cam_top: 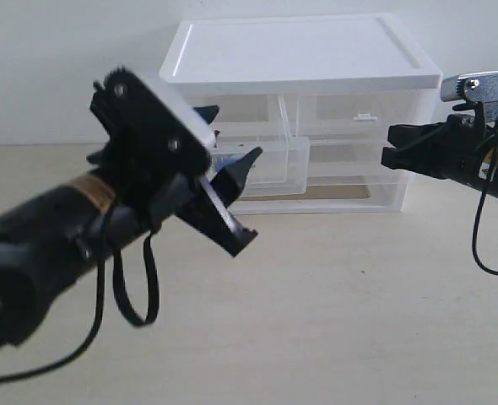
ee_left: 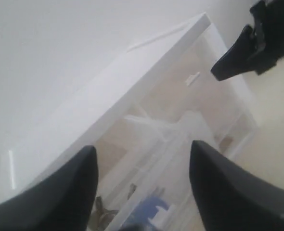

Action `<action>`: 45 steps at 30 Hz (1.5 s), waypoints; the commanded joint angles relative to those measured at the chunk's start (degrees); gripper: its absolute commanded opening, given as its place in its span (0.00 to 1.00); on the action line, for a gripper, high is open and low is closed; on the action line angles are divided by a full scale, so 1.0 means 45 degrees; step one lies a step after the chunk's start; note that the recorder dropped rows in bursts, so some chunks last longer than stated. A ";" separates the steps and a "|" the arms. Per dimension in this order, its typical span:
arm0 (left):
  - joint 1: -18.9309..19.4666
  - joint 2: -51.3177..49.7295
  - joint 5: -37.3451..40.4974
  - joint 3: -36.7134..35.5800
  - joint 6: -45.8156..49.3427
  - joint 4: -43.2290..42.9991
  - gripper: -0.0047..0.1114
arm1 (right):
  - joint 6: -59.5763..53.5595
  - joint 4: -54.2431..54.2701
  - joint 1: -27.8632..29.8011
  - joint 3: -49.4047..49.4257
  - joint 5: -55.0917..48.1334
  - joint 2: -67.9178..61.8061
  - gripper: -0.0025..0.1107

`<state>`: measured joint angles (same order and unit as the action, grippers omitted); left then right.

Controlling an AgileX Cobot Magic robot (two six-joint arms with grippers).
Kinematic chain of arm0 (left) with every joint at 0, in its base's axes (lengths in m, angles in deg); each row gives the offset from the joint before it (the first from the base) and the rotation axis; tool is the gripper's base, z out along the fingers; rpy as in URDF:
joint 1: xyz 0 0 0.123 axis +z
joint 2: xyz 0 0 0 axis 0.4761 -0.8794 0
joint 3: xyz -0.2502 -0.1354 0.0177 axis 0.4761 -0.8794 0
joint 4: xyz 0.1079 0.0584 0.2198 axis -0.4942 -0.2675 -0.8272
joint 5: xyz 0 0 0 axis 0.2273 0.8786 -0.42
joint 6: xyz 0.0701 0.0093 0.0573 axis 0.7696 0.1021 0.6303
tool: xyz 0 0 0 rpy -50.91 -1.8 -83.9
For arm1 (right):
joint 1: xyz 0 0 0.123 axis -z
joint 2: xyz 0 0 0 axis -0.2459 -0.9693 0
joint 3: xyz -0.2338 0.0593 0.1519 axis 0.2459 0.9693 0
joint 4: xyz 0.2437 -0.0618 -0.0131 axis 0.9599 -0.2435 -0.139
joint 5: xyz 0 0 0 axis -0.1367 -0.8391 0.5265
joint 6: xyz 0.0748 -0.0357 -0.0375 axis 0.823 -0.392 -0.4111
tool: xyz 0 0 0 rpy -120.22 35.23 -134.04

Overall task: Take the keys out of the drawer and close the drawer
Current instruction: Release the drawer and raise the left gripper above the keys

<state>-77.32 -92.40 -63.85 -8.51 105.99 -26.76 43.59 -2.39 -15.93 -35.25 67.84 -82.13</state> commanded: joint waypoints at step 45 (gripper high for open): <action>0.2894 -0.5902 2.1059 1.5311 -0.8639 -0.6048 0.45 | 0.0108 -0.0109 -0.0042 -0.0056 -0.0038 0.0008 0.02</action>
<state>-63.92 -117.59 27.10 57.57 67.32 -53.78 44.13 -3.01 -15.93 -35.25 67.84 -82.13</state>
